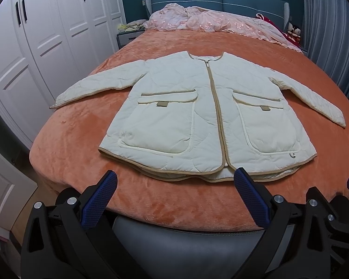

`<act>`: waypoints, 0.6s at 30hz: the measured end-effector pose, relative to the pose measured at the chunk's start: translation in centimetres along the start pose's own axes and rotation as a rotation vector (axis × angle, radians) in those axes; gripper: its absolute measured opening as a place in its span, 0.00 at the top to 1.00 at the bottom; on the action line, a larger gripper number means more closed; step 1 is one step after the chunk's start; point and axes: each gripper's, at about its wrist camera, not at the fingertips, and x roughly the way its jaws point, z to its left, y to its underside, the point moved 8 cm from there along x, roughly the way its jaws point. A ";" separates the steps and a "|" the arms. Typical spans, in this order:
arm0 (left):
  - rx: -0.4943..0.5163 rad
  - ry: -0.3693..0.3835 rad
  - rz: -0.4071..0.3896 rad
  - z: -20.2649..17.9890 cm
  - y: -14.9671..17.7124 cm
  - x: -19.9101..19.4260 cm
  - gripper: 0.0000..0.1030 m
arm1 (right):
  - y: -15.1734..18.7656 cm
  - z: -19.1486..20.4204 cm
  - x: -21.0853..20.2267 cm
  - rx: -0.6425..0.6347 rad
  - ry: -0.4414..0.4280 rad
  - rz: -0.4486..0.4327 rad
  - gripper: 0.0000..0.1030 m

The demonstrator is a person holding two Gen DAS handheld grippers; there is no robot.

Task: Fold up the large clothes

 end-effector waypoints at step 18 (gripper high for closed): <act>0.001 -0.007 0.005 -0.1 0.2 0.2 0.05 | 0.0 0.1 -0.1 -0.002 -0.001 -0.001 0.05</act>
